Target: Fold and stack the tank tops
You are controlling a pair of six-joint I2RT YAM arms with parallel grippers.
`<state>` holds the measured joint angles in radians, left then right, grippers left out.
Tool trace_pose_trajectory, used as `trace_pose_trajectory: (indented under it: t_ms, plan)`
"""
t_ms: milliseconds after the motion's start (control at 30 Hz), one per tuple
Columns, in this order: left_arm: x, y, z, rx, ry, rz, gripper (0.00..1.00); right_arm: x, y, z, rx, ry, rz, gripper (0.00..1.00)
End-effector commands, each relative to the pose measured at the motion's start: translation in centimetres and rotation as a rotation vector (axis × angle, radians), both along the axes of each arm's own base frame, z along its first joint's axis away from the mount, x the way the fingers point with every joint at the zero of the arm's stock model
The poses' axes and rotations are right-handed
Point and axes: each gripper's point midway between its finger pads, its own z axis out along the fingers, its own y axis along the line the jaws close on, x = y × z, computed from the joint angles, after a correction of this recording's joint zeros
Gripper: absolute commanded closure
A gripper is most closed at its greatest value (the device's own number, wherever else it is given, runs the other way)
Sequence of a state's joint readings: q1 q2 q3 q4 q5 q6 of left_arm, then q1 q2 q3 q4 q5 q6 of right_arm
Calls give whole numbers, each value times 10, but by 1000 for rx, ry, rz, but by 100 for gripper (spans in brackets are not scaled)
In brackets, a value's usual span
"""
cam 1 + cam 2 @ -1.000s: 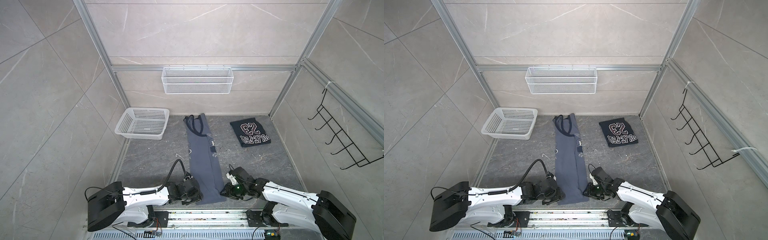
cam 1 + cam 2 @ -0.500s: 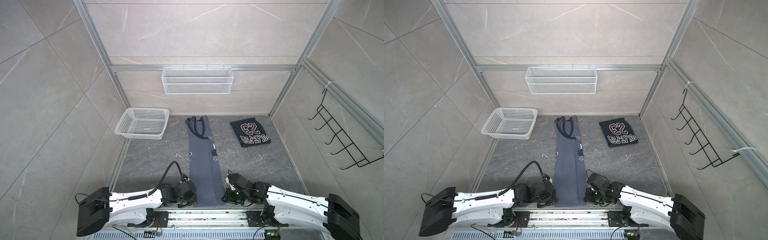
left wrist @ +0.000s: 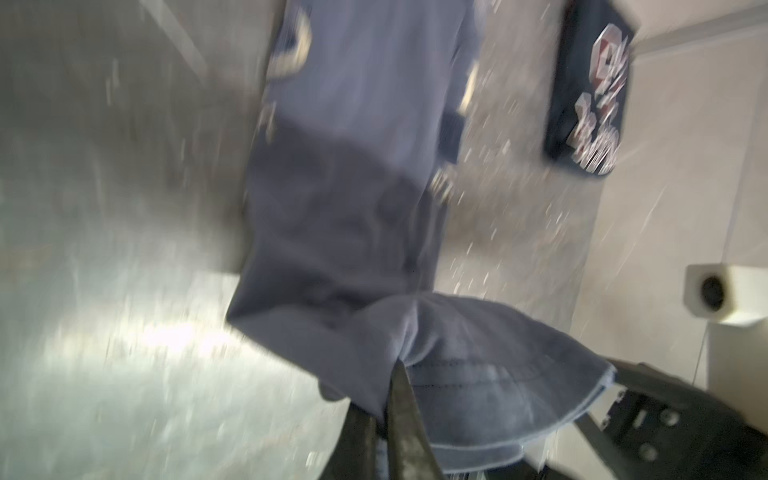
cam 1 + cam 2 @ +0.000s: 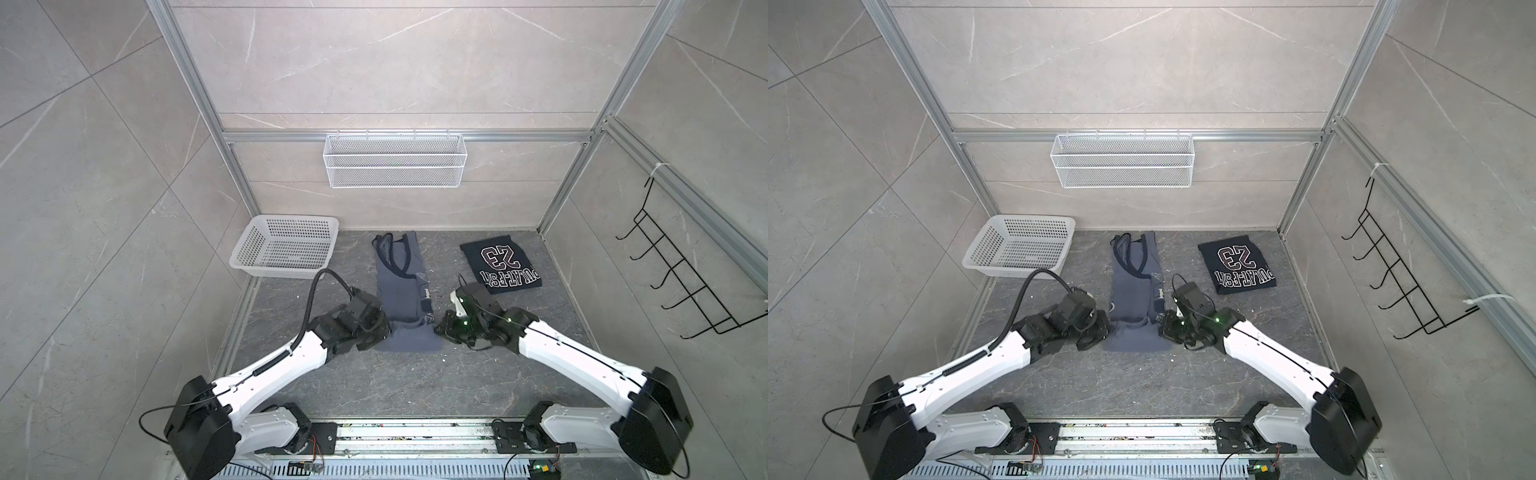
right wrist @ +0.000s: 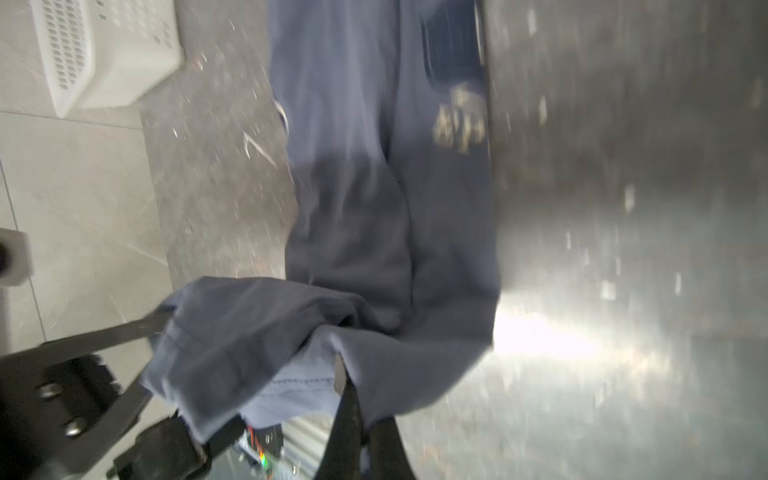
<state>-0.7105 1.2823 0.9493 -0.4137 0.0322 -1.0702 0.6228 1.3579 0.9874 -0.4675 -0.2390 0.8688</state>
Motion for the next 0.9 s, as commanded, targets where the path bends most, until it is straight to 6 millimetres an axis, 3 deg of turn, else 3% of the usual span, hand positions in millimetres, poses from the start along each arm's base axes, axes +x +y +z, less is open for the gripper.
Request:
trace_pose_trajectory:
  t_ms: [0,133,233,533,600,733,867]
  plan:
    - [46,-7,18,9,-85,-64,95,45,11,12,-3,-91,67,98]
    - [98,-11,13,-47,-87,-27,93,95,17,7,-12,-108,67,98]
    - [126,-11,0,-35,-66,-16,93,121,18,-2,-27,-111,63,97]
    - [185,-5,-42,-6,-7,22,89,170,20,-31,-22,-91,49,93]
    - [192,-4,-51,-1,8,30,81,177,20,-36,-26,-88,52,84]
    - [198,8,-60,31,37,84,57,188,16,-48,-60,-70,44,53]
    - [205,21,-45,86,4,115,40,199,4,-36,-93,-101,30,39]
